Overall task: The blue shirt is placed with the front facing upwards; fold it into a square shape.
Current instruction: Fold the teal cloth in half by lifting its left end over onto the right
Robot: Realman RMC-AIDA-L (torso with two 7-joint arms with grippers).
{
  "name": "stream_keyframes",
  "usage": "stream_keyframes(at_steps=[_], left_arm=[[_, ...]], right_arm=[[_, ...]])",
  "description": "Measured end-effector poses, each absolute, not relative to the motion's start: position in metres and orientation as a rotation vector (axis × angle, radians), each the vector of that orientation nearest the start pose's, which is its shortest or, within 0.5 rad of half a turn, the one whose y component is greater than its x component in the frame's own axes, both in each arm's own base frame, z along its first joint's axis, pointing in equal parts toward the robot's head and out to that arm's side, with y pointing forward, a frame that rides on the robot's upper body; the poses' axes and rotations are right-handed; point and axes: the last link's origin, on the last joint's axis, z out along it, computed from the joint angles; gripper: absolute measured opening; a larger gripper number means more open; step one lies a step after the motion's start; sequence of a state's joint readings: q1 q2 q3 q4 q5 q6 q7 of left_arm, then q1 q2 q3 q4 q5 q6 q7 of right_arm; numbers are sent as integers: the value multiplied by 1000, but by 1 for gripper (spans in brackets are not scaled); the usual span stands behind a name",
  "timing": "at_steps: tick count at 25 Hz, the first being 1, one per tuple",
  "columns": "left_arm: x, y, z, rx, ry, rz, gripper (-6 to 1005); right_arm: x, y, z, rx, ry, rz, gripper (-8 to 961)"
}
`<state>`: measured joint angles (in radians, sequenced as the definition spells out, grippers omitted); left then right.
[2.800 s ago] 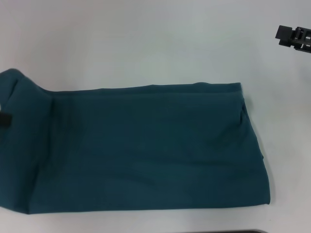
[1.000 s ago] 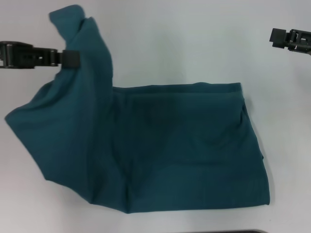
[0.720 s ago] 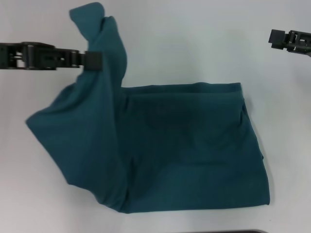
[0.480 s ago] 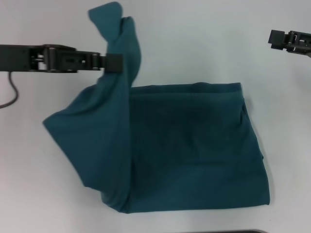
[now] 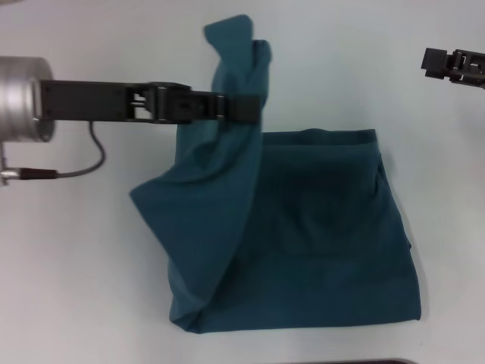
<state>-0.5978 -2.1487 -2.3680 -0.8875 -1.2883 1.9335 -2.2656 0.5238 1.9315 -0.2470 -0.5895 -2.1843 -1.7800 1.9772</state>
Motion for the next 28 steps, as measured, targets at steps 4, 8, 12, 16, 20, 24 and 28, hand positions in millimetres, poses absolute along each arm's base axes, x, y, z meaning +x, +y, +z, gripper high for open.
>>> stream_keyframes(at_steps=[4, 8, 12, 16, 20, 24, 28], left_arm=[[-159, 312, -7, -3001, -1487, -1032, 54], [-156, 313, -14, -3006, -1498, -1016, 54], [-153, 315, -21, -3012, -1503, -990, 54], [-150, 317, -22, -3019, -1504, -970, 52], [-151, 318, -22, -3028, -1512, -914, 53], [-150, 320, -17, -3022, -1508, -829, 54], [-148, 321, -14, -3022, -1499, -801, 52]], right_arm=[[306, 315, 85, -2346, 1526, 995, 746], [306, 314, 86, -2347, 1526, 995, 746], [306, 314, 86, -2348, 1528, 992, 746], [306, 314, 86, -2349, 1532, 991, 746], [307, 313, 86, -2348, 1542, 990, 746], [307, 312, 86, -2347, 1551, 991, 746], [307, 312, 86, -2347, 1552, 990, 746]])
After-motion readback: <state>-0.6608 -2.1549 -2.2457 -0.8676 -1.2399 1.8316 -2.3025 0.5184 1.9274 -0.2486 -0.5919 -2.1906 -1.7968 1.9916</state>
